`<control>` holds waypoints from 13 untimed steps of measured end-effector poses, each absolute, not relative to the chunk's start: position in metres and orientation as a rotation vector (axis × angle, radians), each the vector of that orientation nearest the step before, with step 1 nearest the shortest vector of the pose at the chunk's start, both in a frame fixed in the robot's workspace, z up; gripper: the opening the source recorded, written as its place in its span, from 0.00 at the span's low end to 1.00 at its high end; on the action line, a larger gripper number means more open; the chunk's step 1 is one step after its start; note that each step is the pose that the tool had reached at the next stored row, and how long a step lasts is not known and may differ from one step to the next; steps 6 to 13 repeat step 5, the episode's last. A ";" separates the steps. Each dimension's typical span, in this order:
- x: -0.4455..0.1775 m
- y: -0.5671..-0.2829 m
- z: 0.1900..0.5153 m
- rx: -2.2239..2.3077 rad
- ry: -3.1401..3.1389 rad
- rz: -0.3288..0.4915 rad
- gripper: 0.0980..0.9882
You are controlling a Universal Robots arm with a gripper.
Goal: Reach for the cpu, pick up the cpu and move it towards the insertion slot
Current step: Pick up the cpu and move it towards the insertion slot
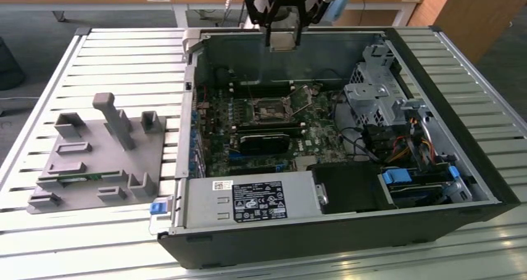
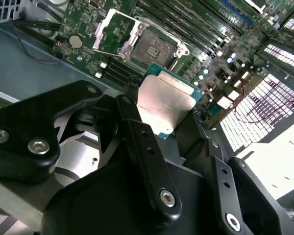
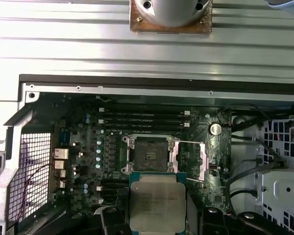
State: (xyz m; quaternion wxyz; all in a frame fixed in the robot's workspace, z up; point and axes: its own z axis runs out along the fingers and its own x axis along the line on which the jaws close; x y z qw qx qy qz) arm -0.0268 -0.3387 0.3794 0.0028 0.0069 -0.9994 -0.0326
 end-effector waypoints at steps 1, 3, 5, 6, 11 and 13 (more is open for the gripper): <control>-0.027 -0.339 0.379 0.021 -3.134 -0.102 0.50; -0.027 -0.339 0.379 0.021 -3.134 -0.102 0.50; -0.027 -0.339 0.379 0.021 -3.134 -0.102 0.50; -0.027 -0.339 0.379 0.021 -3.134 -0.102 0.50; -0.027 -0.339 0.379 0.021 -3.134 -0.102 0.50; -0.027 -0.339 0.379 0.021 -3.134 -0.102 0.50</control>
